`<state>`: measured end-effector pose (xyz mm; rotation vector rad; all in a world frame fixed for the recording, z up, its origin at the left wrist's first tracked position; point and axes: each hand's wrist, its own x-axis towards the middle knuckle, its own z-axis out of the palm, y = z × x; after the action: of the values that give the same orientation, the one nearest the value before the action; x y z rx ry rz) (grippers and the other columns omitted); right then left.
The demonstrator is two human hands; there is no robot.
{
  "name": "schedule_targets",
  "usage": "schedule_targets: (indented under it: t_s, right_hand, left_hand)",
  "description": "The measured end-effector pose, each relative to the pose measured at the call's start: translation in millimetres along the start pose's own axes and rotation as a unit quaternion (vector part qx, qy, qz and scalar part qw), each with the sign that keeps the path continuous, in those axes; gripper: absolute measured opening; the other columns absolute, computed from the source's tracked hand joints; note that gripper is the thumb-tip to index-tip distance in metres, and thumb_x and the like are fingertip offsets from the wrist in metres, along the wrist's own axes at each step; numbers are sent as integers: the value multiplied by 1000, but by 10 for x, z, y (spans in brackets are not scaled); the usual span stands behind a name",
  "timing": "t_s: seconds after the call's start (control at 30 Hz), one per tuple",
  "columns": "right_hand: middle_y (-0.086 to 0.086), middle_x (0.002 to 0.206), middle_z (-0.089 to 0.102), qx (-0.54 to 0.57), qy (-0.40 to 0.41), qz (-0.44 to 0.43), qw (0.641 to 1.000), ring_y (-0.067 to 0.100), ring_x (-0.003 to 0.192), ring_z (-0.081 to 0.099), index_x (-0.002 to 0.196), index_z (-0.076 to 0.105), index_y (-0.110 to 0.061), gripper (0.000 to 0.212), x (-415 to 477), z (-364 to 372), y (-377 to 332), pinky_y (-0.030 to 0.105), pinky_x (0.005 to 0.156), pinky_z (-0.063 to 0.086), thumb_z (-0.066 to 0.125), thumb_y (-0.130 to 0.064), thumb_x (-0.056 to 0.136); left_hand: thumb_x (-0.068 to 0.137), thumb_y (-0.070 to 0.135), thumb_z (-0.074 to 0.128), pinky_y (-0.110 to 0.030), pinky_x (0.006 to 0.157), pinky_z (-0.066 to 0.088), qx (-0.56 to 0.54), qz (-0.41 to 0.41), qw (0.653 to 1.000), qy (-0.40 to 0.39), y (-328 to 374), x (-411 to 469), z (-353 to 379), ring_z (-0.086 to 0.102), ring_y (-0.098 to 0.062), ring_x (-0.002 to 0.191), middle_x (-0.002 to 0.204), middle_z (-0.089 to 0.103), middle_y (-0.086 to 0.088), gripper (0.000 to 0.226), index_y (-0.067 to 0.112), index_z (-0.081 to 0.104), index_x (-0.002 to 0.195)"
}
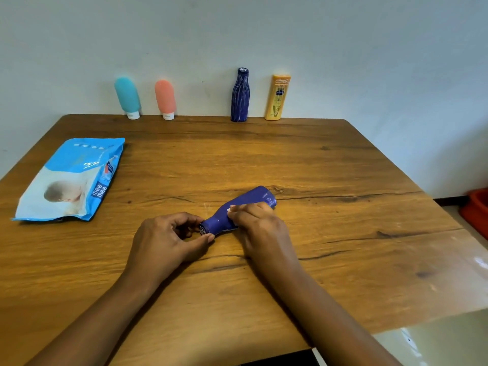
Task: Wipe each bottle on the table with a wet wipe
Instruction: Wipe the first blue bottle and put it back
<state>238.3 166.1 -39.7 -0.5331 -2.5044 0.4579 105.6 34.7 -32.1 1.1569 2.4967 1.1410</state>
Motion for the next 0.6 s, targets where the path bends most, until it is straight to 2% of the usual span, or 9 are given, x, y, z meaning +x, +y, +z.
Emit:
schedule_targets:
  t_s: [0.07, 0.17, 0.23, 0.33, 0.37, 0.5, 0.53, 0.6]
  right_hand:
    - [5, 106, 68, 2, 8, 17, 1000, 19, 97, 59, 108, 68, -10, 31, 32, -46, 111, 28, 84, 48, 66, 0, 79]
    - [3, 108, 65, -13, 75, 115, 990, 13, 100, 54, 112, 65, -13, 28, 109, -169, 375, 23, 88, 44, 58, -3, 87]
    - [4, 108, 65, -18, 71, 96, 993, 15, 100, 54, 111, 66, -12, 28, 110, -146, 303, 29, 89, 47, 59, -2, 86]
    - [6, 107, 67, -8, -2, -5, 1000, 21, 96, 58, 109, 67, -8, 31, -3, -21, 87, 31, 82, 51, 68, -1, 79]
    - [6, 107, 67, 0, -9, -15, 1000, 21, 96, 59, 108, 67, -8, 30, -10, -25, 111, 31, 81, 52, 68, -2, 79]
    - [1, 110, 64, -2, 73, 116, 991, 11, 102, 53, 114, 65, -14, 28, 115, -184, 444, 26, 90, 46, 57, -4, 89]
    - [1, 110, 64, -4, 83, 125, 989, 11, 102, 53, 114, 65, -13, 28, 124, -190, 459, 26, 90, 46, 56, -4, 89]
    - [5, 109, 65, -15, 61, 83, 995, 16, 101, 54, 113, 65, -10, 29, 97, -125, 319, 29, 89, 47, 59, -2, 86]
  left_hand:
    - [62, 42, 82, -31, 72, 50, 23, 7, 1000, 7, 5, -4, 3, 58, -10, 87, 88, 67, 9, 39, 32, 71, 99]
    - [62, 47, 80, -33, 69, 50, 57, 28, 998, 18, 4, -13, 10, 59, -12, 85, 90, 67, 5, 43, 30, 72, 101]
    - [64, 46, 80, -32, 71, 49, 58, 31, 998, 19, 18, -22, 10, 60, -12, 85, 91, 69, 6, 42, 30, 72, 102]
    - [67, 45, 78, -29, 75, 49, 47, 25, 999, 10, 28, -24, -3, 59, -7, 87, 93, 70, 10, 41, 33, 70, 105]
    - [67, 46, 78, -29, 75, 49, 47, 24, 999, 7, 33, -23, -3, 58, -6, 86, 93, 70, 11, 41, 34, 70, 105]
    - [68, 44, 78, -26, 72, 46, 47, 29, 998, 16, 35, -23, 11, 57, -4, 83, 91, 71, 10, 40, 30, 71, 105]
    - [69, 44, 77, -25, 72, 45, 52, 30, 998, 16, 39, -23, 14, 56, -4, 83, 93, 71, 9, 41, 29, 71, 106]
    - [69, 44, 77, -25, 72, 44, 58, 31, 998, 15, 33, -19, 19, 56, -4, 85, 96, 72, 7, 43, 27, 70, 108]
